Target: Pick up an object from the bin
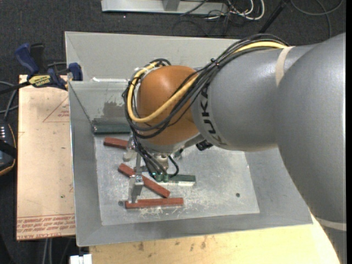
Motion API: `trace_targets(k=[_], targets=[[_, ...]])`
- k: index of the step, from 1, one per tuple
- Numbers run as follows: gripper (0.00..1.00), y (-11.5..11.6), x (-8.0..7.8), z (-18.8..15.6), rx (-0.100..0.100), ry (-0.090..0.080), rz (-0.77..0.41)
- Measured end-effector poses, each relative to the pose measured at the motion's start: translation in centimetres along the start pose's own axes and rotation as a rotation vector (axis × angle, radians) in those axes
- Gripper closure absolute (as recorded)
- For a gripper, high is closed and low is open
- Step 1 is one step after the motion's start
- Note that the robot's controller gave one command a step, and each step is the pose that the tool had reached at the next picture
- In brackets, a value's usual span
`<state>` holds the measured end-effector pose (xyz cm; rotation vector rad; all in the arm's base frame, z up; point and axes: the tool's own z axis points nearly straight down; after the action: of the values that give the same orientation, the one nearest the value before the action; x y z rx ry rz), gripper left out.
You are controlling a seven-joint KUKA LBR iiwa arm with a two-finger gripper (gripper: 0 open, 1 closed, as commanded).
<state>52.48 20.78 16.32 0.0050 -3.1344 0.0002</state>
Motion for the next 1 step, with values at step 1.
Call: trace_targets(k=[1], targets=[[0.0,-0.08,-0.21,-0.35,-0.001,-0.007,0.003]])
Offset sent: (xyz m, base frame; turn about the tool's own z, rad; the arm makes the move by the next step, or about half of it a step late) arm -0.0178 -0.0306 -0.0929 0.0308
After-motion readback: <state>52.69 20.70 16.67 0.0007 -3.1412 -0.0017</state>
